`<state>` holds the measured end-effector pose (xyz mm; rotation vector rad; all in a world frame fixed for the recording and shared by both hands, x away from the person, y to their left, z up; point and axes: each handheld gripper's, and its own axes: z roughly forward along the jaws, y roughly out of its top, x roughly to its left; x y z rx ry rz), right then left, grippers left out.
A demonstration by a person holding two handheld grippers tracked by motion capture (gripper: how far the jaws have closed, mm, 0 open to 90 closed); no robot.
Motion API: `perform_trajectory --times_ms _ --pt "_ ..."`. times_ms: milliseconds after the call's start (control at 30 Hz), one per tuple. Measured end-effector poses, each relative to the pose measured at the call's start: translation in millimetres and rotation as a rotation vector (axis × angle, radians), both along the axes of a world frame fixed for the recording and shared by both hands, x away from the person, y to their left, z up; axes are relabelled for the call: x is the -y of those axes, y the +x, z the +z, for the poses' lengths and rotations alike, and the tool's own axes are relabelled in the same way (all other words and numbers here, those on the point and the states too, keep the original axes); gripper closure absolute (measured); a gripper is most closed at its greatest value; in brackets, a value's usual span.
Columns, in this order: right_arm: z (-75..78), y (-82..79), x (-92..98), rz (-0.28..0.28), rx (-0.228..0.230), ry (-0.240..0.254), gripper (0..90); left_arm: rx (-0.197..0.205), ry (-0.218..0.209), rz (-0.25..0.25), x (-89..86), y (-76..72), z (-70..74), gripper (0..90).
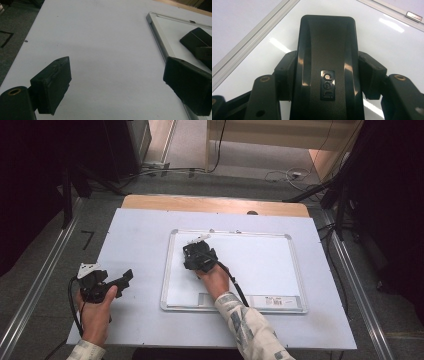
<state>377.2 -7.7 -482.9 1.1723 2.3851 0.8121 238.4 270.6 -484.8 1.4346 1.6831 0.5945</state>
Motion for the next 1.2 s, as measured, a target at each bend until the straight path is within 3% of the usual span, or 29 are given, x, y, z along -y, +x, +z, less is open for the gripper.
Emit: perform_trajectory --times_ms 33,200,367,1200 --pt "1.5 -1.7 -0.7 0.006 0.016 -0.009 37.2 0.000 0.000 0.000 0.0 0.1 -0.1 8.5" --pt "23.8 -7.5 0.0 0.026 0.047 0.048 37.2 -0.002 0.002 0.000 1.2 0.4 -0.1 8.5" --pt "34.6 -10.1 4.0 0.039 0.032 0.092 37.2 -0.001 0.005 -0.002 2.0 0.0 0.3 8.5" --pt "31.3 -18.0 16.3 0.039 0.018 0.109 37.1 -0.003 0.011 0.000 5.1 0.0 0.4 8.5"
